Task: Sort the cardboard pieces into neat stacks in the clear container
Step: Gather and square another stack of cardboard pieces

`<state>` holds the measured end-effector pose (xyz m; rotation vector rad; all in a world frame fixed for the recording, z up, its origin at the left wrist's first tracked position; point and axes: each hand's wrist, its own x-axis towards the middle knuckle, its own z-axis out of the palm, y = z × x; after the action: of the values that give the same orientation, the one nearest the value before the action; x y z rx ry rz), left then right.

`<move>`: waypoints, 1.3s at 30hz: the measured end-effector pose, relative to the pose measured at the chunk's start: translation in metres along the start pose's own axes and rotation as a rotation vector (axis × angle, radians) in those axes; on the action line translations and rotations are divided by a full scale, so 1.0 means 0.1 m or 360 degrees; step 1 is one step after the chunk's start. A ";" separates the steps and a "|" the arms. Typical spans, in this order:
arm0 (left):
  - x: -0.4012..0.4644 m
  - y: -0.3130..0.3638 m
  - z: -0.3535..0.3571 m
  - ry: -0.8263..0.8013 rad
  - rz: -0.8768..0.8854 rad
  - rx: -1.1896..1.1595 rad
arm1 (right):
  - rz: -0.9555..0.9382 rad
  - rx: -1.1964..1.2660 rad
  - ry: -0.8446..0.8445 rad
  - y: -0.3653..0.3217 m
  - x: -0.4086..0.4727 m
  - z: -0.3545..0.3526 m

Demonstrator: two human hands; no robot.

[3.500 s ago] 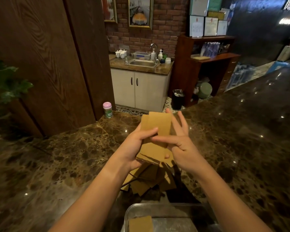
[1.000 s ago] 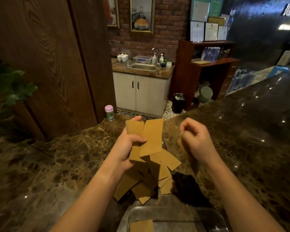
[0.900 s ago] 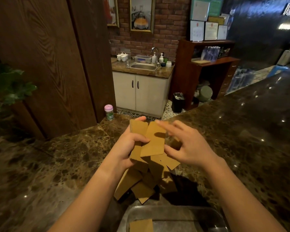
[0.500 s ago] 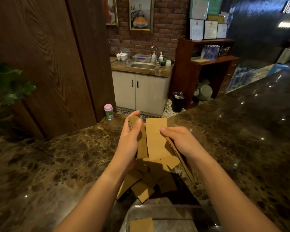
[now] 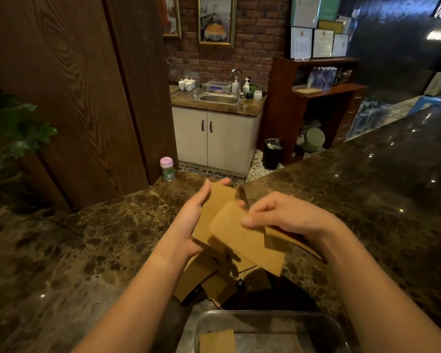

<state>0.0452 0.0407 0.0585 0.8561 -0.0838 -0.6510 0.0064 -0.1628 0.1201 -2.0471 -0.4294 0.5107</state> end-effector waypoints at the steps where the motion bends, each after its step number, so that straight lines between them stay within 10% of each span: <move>1: -0.01 0.01 0.00 -0.0060 -0.0151 0.0121 | 0.0034 -0.0250 -0.0096 -0.06 0.01 -0.02; 8: -0.07 -0.20 0.03 -0.0582 -0.0492 -0.0137 | -0.0236 -0.1175 0.0279 -0.19 0.24 0.04; 18: -0.04 -0.23 -0.02 -0.0272 0.0145 -0.0250 | 0.0303 0.0934 0.1456 0.20 0.27 0.06; 24: 0.02 -0.36 0.15 0.0005 0.0286 0.0053 | 0.0315 0.1261 0.1829 0.19 0.42 0.35; 27: 0.04 -0.32 0.16 0.0106 0.0287 0.0147 | 0.0072 0.0998 0.1736 0.22 0.40 0.41; 33: 0.00 -0.06 -0.04 0.0006 0.0267 0.0115 | -0.0717 -0.0942 0.1096 0.49 0.02 0.20; 39: 0.00 -0.07 -0.02 -0.0184 0.0150 0.0271 | -0.0440 -0.0975 0.0649 0.40 0.00 0.12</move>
<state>0.0423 0.0393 0.0520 0.9719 -0.2858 -0.6103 0.0043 -0.1738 0.0798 -2.5375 -0.6612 -0.2440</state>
